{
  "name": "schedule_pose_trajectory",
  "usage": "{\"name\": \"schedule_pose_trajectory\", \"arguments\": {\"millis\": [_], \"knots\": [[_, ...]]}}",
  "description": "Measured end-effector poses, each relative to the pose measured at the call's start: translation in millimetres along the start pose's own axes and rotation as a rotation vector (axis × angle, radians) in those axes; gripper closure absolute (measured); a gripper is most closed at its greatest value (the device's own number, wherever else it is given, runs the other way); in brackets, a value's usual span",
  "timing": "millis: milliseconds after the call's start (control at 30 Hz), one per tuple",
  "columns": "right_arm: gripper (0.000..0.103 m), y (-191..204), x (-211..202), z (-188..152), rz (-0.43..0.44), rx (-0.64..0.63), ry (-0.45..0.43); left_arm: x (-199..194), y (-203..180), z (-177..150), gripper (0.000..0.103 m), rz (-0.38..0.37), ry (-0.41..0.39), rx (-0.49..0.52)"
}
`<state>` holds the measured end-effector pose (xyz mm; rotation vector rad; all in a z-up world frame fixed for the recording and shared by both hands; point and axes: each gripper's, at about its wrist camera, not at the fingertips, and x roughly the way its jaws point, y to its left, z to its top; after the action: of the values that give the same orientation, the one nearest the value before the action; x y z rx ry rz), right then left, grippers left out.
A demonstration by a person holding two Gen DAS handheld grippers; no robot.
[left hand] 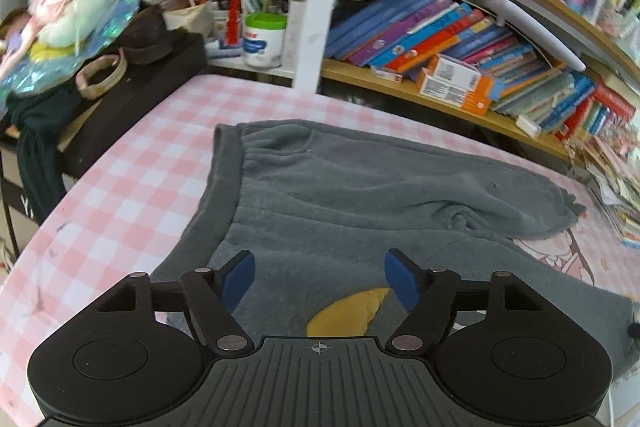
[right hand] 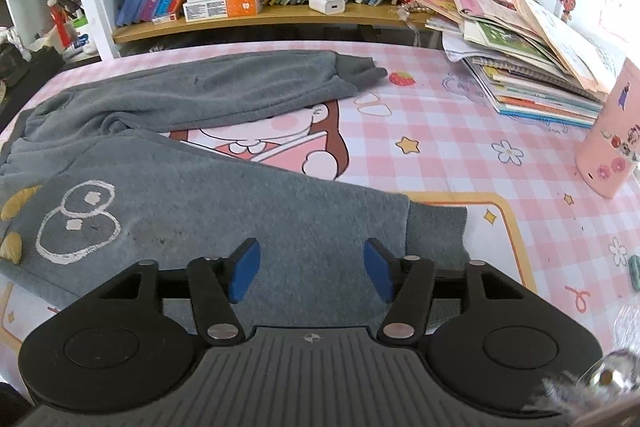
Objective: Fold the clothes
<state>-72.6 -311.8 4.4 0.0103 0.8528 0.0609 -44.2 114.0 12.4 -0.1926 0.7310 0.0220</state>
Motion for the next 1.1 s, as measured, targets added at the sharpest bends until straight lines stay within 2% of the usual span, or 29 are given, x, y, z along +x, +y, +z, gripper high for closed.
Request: {"name": "schedule_pose_trajectory", "arguments": {"millis": [133, 300, 433, 800, 1100], "knots": [[0.032, 2, -1, 6, 0.0, -0.016, -0.012, -1, -8, 3, 0.021, -0.006, -0.004, 0.031], [0.031, -4, 0, 17, 0.021, 0.014, -0.034, -1, -11, 10, 0.02, -0.013, -0.007, 0.06], [0.031, -6, 0, 31, 0.018, -0.024, -0.052, -1, -12, 18, 0.018, -0.008, -0.017, 0.089], [0.024, -10, 3, 88, 0.019, -0.14, -0.131, 1, -17, 63, 0.013, -0.013, -0.089, 0.162], [0.02, -14, 4, 150, 0.056, -0.185, -0.205, 7, -25, 105, 0.01, -0.02, -0.147, 0.229]]}}
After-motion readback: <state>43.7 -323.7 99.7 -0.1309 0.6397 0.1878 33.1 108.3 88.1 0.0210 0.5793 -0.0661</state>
